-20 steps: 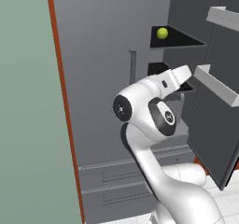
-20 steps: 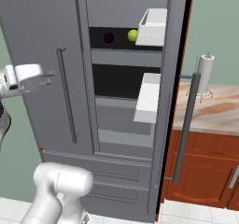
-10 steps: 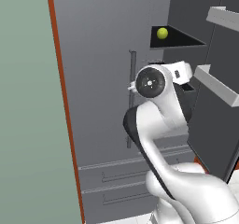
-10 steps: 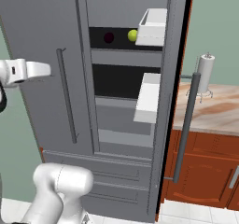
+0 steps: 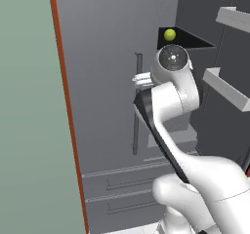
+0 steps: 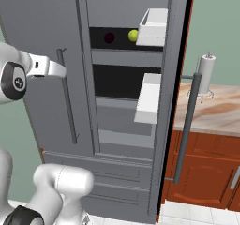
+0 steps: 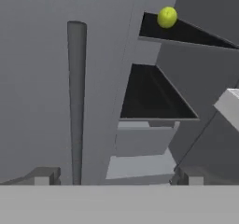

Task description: Open the fridge, remove the pear, eggplant, and steak, and place them on any counter.

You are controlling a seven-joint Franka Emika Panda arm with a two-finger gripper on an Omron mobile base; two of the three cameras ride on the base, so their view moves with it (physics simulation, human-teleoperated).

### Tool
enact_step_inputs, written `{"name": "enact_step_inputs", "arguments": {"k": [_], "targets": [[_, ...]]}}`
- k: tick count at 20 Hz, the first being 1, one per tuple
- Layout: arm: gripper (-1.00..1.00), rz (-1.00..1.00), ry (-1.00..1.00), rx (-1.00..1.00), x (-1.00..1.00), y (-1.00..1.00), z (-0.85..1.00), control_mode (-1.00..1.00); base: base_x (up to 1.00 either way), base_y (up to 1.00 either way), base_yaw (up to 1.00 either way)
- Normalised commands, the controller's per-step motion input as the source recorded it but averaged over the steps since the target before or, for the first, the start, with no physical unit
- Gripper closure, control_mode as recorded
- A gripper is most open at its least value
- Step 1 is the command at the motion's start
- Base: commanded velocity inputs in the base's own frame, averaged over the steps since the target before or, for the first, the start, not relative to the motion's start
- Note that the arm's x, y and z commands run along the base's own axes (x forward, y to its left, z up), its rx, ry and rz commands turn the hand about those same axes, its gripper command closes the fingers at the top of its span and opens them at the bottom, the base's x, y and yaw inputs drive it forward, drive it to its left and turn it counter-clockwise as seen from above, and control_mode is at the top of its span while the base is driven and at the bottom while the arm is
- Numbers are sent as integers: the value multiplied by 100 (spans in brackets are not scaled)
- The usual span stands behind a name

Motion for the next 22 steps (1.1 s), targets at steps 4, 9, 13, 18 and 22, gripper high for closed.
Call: {"name": "enact_step_inputs", "arguments": {"k": [4,9,13,18,22], "targets": [[-100,6,17,-1,15,11,0,-100,0,0,0],[-100,4,1,1,16,9,-19,-100,0,0,0],[-100,4,0,3,50,26,-41,-100,0,0,0],[-100,7,1,5,71,10,-30,-100,0,0,0],[-100,0,0,9,76,0,-11,-100,0,0,0]]}}
